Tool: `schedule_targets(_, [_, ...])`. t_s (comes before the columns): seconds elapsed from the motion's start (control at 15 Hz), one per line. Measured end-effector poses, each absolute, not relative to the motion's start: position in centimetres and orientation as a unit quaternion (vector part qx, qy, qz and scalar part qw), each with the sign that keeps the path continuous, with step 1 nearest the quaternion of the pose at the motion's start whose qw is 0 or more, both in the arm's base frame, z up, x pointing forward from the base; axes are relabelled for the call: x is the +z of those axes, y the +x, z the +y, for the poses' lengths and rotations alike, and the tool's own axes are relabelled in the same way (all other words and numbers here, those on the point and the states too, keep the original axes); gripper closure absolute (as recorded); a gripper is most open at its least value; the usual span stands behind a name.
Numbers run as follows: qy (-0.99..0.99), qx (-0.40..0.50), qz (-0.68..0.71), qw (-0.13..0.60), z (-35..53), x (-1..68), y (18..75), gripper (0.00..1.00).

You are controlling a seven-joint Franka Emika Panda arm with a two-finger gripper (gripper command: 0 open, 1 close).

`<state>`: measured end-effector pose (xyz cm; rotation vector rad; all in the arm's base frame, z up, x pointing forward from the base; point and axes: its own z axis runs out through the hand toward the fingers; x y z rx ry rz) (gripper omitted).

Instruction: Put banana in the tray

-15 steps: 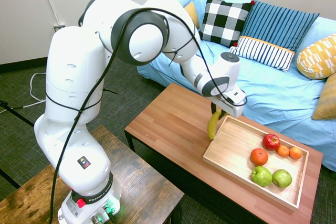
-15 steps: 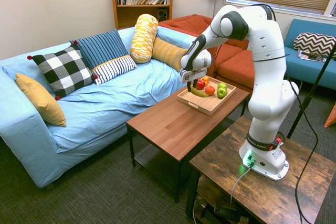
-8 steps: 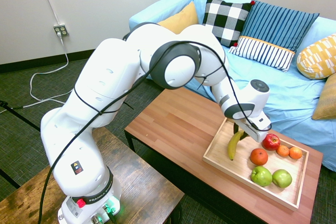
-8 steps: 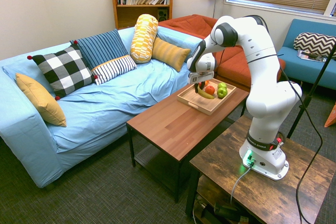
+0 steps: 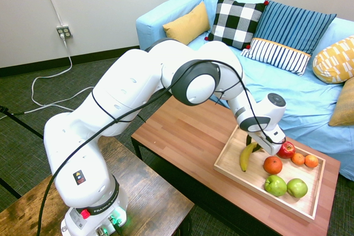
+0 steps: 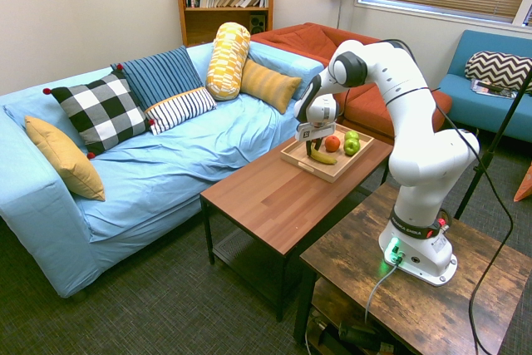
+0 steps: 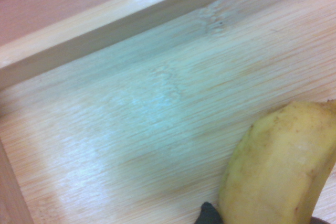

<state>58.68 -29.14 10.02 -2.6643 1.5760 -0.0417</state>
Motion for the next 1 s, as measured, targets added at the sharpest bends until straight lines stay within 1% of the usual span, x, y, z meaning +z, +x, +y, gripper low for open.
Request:
schedule_targets(0.53, [-0.868, -0.011, 0.496, 0.024, -29.3, 10.5, 58.1, 0.00])
schedule_targets(0.73, [-0.871, -0.017, 0.490, 0.027, -29.0, 13.2, 56.6, 0.00])
schedule_targets(1.0, [-0.869, -0.037, 0.493, 0.034, -28.6, 18.3, 53.9, 0.00])
